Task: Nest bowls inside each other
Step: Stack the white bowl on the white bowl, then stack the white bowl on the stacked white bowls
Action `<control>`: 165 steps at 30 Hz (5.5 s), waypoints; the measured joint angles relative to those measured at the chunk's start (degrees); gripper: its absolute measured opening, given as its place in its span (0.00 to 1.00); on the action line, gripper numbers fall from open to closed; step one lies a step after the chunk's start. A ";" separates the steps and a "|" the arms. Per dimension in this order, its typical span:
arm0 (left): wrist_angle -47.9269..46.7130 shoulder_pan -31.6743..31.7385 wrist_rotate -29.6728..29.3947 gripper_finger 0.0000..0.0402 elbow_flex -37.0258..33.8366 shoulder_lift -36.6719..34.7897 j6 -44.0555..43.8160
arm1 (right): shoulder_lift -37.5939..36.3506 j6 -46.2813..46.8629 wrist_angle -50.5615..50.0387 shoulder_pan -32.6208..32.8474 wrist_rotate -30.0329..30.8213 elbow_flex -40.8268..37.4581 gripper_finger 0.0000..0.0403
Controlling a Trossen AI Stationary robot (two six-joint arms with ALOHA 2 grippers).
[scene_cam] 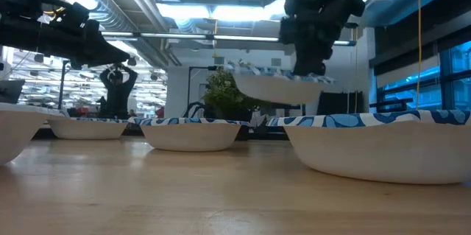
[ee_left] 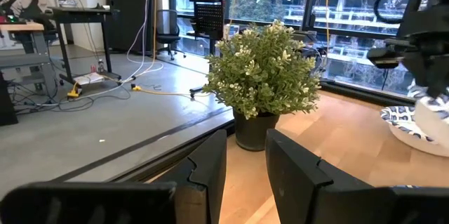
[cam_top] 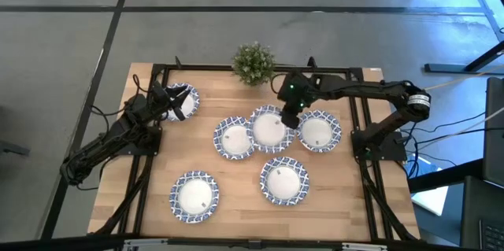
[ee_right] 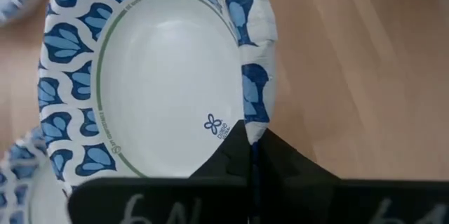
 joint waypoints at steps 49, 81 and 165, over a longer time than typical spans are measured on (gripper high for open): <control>0.12 0.00 -0.45 0.24 0.00 0.00 -0.09 | 26.23 8.10 8.73 5.47 -2.01 22.01 0.01; 0.12 0.00 -0.42 0.24 -0.02 0.02 -0.17 | 27.98 8.13 7.66 5.90 -0.69 21.92 0.23; 0.14 0.02 -0.45 0.24 0.00 0.00 -0.42 | -46.39 22.60 5.68 -4.12 9.56 -32.54 0.34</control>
